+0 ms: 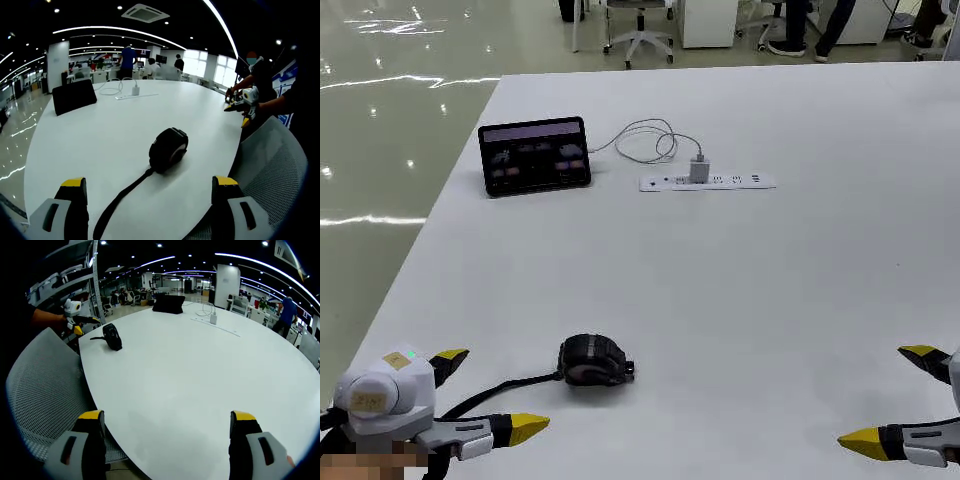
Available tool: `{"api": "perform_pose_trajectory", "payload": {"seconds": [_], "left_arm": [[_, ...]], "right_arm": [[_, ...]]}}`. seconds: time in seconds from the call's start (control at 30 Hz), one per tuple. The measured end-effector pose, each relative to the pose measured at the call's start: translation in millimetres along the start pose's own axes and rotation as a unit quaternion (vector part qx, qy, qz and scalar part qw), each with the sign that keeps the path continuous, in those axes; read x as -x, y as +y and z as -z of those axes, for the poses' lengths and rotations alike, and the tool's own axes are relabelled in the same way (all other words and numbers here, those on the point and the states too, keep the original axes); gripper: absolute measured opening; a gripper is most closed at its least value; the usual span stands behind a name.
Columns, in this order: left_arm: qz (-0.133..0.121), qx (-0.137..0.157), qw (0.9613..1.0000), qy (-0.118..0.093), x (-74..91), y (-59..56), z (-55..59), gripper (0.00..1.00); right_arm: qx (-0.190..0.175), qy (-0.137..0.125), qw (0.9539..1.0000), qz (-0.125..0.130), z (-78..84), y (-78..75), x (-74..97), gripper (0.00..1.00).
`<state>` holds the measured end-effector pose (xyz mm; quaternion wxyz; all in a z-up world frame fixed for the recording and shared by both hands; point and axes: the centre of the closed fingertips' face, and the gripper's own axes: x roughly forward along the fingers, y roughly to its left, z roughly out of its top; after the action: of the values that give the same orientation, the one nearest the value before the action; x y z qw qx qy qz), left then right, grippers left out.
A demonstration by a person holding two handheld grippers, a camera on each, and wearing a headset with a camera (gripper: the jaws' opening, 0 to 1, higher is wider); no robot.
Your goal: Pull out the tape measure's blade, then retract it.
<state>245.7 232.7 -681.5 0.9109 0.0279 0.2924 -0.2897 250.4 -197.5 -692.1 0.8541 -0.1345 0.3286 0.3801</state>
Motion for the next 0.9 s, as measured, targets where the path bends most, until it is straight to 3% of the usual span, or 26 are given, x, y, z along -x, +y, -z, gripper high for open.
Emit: {"api": "perform_pose_trajectory", "payload": {"seconds": [0.23,0.33,0.43,0.5,0.77,0.87,0.9], "left_arm": [[0.014,-0.029,0.9995,-0.001,-3.4,-5.9,-3.1,1.00],[0.028,-0.046,0.9985,0.011,-8.2,-9.0,-3.8,1.00],[0.041,-0.069,0.9965,0.024,-14.4,-5.6,-5.7,1.00],[0.044,-0.074,0.9959,0.025,-16.8,-3.8,-7.7,0.99],[0.072,-0.124,0.9884,0.049,-32.8,-4.2,-10.9,0.97],[0.088,-0.151,0.9827,0.062,-40.9,-6.0,-13.1,0.96],[0.098,-0.162,0.9797,0.067,-43.0,-8.3,-13.3,0.95]], "right_arm": [[0.021,-0.015,0.9996,-0.014,-2.2,6.0,-5.0,1.00],[0.018,-0.008,0.9997,-0.017,-1.9,4.0,-9.4,1.00],[0.038,-0.028,0.9988,-0.016,-12.6,4.5,-12.1,1.00],[0.036,-0.023,0.9989,-0.017,-14.4,4.8,-14.4,1.00],[0.037,-0.021,0.9981,-0.045,-25.4,15.3,-29.8,1.00],[0.042,-0.014,0.9972,-0.060,-27.8,21.4,-38.2,1.00],[0.052,-0.025,0.9962,-0.065,-31.8,21.3,-40.4,1.00]]}}
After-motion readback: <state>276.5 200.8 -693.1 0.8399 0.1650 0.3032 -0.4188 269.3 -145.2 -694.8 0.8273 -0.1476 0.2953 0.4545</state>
